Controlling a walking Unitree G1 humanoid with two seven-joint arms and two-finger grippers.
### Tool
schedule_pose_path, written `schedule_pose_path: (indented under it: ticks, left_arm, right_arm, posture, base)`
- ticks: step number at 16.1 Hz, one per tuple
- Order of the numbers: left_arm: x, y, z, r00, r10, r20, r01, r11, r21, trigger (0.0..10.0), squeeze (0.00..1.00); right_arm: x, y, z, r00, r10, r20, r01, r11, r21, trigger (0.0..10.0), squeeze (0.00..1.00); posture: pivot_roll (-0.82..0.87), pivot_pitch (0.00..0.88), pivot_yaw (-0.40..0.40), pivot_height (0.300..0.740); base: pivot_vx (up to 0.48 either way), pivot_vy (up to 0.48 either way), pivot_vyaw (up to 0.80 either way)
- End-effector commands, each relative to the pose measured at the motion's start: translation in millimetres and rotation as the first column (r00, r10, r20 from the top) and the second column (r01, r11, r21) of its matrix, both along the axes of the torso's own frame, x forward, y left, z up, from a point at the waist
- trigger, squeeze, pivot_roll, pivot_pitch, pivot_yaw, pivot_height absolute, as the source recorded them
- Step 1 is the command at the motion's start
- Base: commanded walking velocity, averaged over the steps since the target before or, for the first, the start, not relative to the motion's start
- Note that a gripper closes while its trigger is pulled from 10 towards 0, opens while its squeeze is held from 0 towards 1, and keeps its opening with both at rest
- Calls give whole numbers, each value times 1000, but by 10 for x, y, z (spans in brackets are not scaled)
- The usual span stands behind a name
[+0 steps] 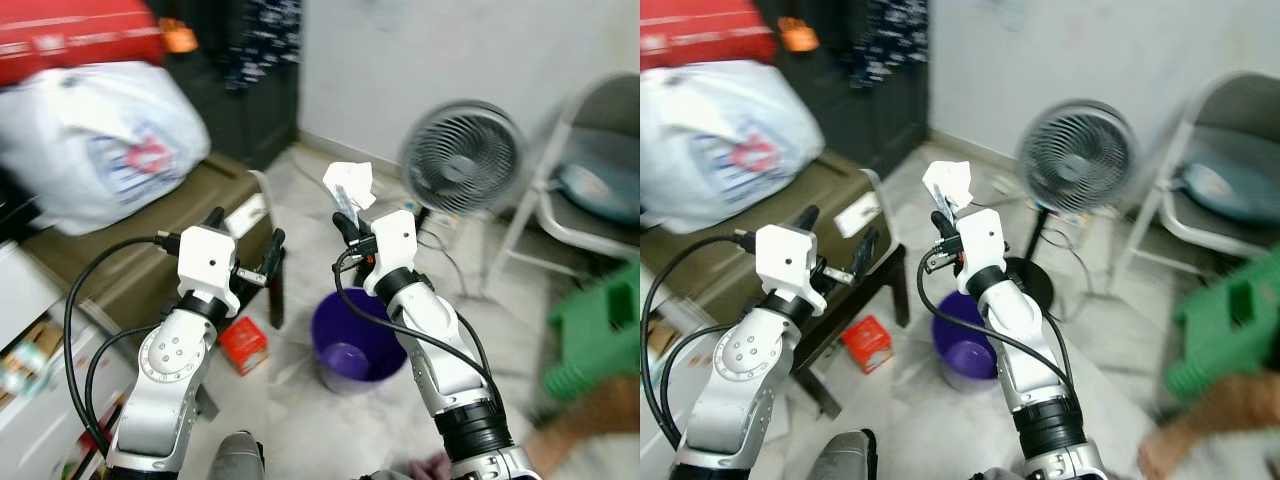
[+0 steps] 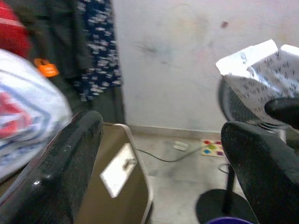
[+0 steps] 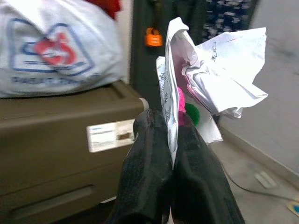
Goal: Clean up the room
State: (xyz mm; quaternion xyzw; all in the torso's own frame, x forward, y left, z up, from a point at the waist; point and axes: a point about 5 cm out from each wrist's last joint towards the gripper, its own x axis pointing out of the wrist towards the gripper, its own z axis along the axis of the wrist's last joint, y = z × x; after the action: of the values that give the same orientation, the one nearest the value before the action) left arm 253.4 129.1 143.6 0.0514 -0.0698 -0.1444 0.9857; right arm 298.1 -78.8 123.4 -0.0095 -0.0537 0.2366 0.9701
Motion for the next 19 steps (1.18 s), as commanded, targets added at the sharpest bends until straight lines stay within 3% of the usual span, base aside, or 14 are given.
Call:
schedule_pose_path:
  ticks: [1,4,9,17,19]
  left_arm:
    - [8,-22,-10,1000,-2,0,2,1000,9,10000,0]
    - [20,-27,-11,1000,5,3,-5,1000,8,10000,0]
    - [37,-31,-8,1000,18,4,-18,1000,2,10000,0]
    - [38,-50,-9,1000,5,-5,-5,1000,-30,10000,0]
    - [36,-55,-4,1000,-6,-4,6,999,-35,10000,0]
  right_arm:
    - [22,-32,69,1000,-8,30,7,1000,6,10000,0]
    - [32,-42,78,999,-12,34,12,1000,8,10000,0]
    - [62,-109,78,998,-68,17,68,997,34,10000,0]
    - [54,-172,88,994,-112,9,112,993,28,10000,0]
    - [55,-169,80,994,-111,2,111,993,34,10000,0]
  posture:
    - [48,0,-50,740]
    - [48,0,-50,740]
    - [46,0,-49,740]
    - [41,0,-49,740]
    - [41,0,-49,740]
  base:
    - [0,0,794]
    - [0,0,794]
    - [0,0,0]
    - [0,0,-772]
    - [0,0,0]
